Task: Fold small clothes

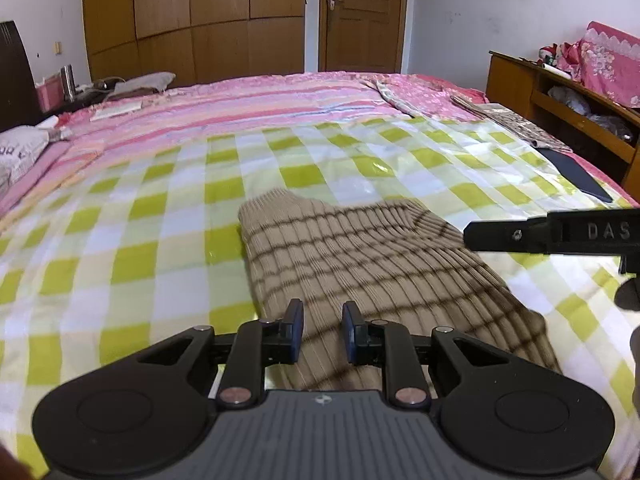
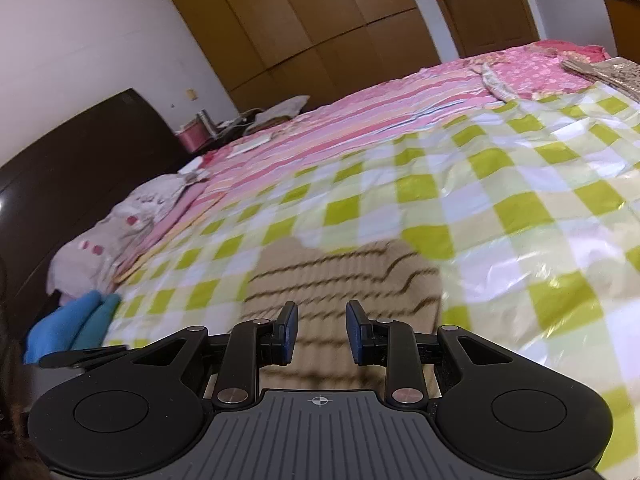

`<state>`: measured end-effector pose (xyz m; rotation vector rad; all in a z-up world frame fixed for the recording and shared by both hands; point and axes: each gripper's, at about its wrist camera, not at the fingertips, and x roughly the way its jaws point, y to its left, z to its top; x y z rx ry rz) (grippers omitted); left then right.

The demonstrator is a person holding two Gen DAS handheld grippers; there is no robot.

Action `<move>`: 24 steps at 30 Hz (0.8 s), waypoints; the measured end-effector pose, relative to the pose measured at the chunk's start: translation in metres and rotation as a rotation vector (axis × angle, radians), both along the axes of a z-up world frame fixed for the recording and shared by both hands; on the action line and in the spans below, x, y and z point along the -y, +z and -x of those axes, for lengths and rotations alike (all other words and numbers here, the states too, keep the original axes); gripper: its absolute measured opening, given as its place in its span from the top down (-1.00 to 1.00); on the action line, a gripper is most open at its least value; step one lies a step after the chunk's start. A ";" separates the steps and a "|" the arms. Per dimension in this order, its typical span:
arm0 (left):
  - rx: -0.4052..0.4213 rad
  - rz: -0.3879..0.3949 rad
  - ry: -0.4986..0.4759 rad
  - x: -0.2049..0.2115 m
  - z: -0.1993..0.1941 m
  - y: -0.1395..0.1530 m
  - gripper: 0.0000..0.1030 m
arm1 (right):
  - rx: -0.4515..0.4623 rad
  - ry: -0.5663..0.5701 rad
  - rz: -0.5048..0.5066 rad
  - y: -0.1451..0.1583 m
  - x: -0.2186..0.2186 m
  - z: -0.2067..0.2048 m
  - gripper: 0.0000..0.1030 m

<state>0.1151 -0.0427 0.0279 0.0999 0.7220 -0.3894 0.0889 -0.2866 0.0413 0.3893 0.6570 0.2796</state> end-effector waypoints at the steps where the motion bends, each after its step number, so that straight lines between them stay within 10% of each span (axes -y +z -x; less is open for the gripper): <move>1: -0.002 0.000 -0.004 0.000 0.004 -0.001 0.47 | -0.008 0.004 0.003 -0.001 -0.003 0.006 0.47; 24: -0.063 -0.034 -0.005 0.007 0.042 -0.027 0.47 | -0.113 -0.140 0.129 -0.029 -0.003 0.058 0.50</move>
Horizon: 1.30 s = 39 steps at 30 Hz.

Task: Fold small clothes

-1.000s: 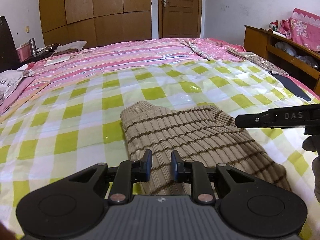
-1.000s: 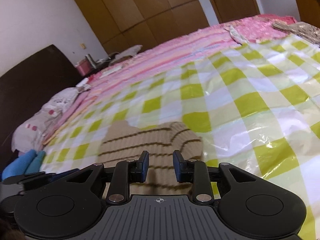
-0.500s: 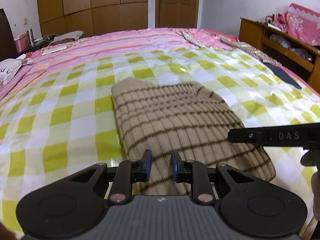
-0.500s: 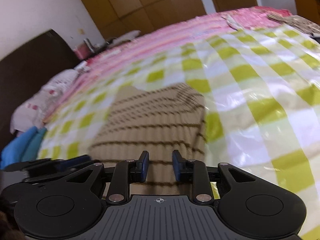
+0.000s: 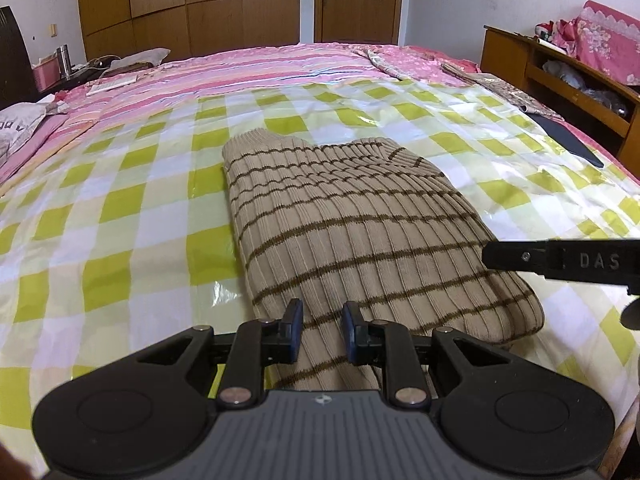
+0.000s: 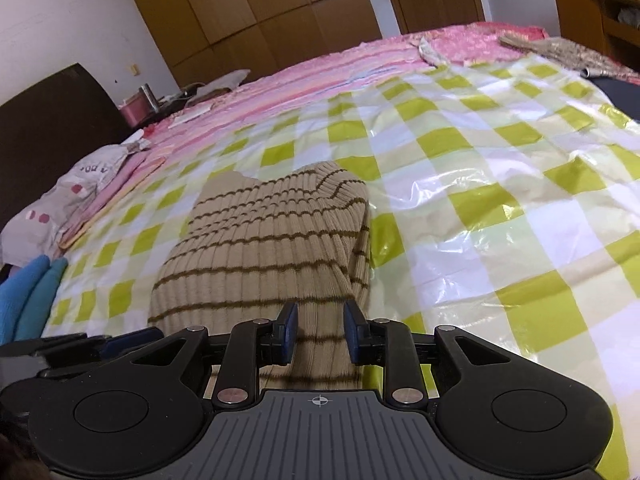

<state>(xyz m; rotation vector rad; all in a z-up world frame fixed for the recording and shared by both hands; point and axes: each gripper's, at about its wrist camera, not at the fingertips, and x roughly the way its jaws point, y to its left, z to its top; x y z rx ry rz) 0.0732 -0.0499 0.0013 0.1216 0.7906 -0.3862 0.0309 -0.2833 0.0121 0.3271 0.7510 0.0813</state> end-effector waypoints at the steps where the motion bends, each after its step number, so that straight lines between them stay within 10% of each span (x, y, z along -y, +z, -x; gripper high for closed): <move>1: -0.001 -0.001 0.001 0.000 0.002 0.000 0.46 | -0.005 0.001 0.007 -0.001 -0.001 0.002 0.49; 39: 0.028 0.038 -0.007 -0.013 0.080 0.023 0.34 | 0.037 0.016 -0.043 0.026 -0.013 0.094 0.45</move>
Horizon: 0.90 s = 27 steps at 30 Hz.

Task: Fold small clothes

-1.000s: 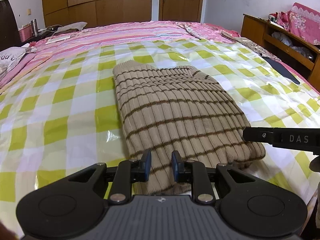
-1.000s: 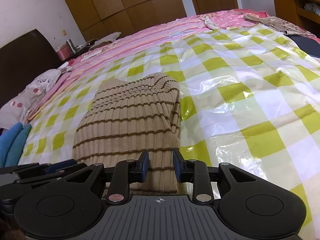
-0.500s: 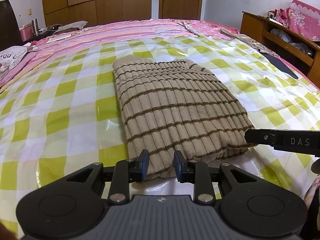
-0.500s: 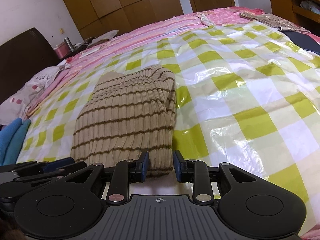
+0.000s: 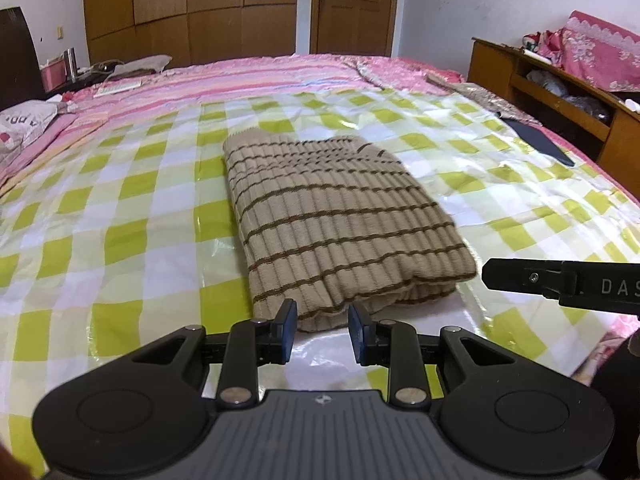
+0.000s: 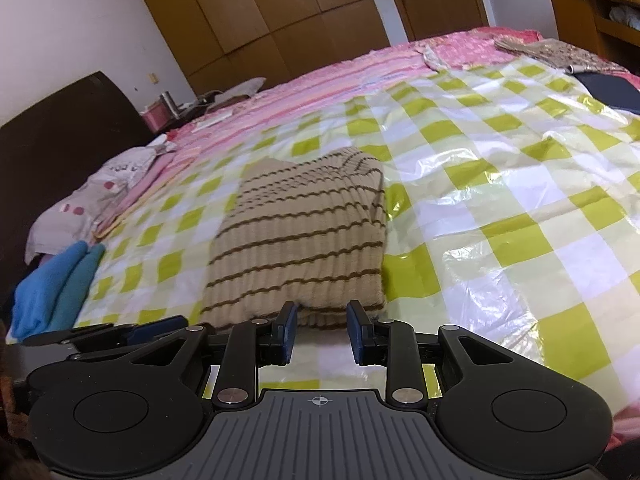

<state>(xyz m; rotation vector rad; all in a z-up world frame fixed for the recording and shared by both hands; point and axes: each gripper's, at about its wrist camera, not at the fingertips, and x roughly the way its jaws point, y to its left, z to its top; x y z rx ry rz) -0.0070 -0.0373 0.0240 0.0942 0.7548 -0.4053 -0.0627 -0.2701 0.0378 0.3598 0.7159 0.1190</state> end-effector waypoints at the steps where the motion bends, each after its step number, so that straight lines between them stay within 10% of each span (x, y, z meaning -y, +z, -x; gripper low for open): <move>1: 0.006 0.002 -0.004 0.000 0.004 0.002 0.32 | 0.006 0.004 0.001 0.003 -0.001 0.005 0.45; 27: 0.034 0.011 -0.030 -0.016 0.057 0.009 0.18 | 0.001 0.067 0.043 0.020 -0.030 0.061 0.32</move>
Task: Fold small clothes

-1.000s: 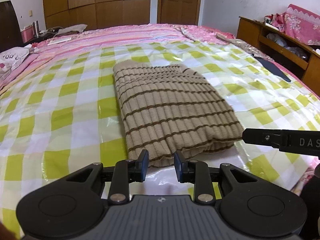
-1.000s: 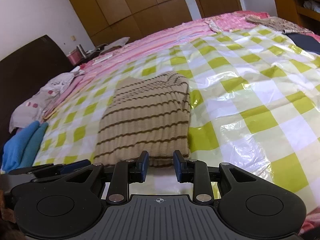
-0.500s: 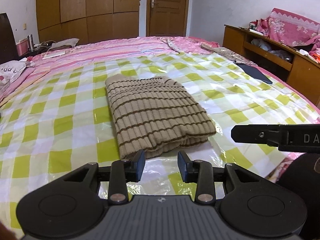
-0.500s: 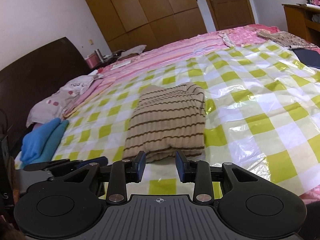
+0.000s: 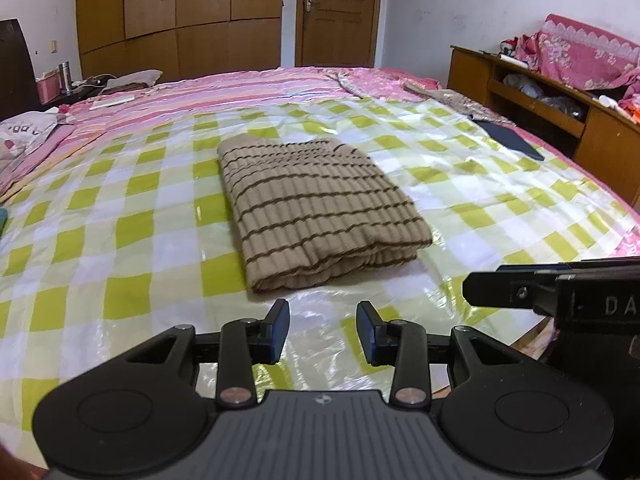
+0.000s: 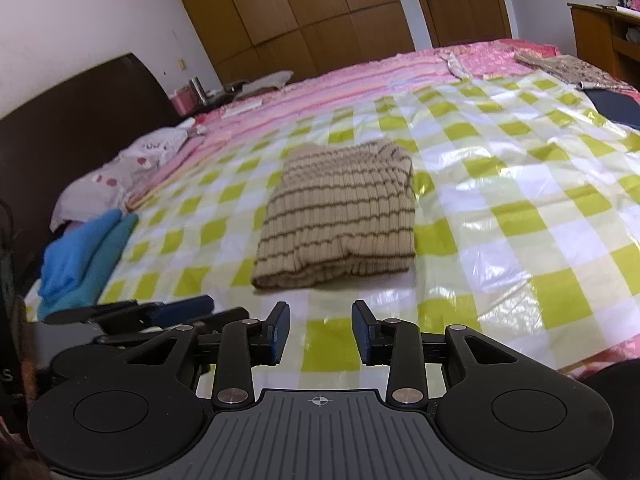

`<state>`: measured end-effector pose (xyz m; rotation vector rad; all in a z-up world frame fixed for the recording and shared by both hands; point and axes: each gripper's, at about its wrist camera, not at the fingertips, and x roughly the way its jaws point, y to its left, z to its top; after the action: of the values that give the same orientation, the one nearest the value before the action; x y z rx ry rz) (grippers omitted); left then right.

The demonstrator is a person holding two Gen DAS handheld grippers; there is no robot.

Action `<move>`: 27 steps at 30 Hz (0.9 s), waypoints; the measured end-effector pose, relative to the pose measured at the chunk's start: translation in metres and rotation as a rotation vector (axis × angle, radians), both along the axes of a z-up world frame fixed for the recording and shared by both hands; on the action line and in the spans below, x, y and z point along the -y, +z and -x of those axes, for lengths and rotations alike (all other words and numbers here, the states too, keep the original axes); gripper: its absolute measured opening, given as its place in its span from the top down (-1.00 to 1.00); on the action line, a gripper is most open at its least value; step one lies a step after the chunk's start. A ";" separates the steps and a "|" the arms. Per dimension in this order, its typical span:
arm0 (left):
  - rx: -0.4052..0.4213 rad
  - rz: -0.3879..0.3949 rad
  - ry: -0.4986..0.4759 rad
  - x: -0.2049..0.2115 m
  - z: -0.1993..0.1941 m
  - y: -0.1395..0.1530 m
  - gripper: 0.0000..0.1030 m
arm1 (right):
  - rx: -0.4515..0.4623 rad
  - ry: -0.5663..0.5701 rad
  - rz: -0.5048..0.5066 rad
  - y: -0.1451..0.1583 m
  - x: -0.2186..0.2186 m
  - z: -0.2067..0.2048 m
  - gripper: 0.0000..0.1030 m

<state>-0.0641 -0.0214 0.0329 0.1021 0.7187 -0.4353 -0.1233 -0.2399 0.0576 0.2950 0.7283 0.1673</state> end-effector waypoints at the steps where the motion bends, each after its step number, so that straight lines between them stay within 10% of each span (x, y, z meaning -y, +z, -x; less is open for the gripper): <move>1: 0.001 -0.007 0.006 -0.001 0.000 -0.002 0.17 | -0.005 -0.002 0.012 -0.003 -0.002 0.000 0.30; 27: 0.037 -0.108 0.128 -0.002 0.001 -0.034 -0.44 | -0.035 -0.026 0.146 -0.043 -0.032 0.002 -0.01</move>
<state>-0.0648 -0.0197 -0.0009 0.1644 0.7077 -0.2713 -0.1249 -0.2079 0.0148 0.1685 0.7673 0.0837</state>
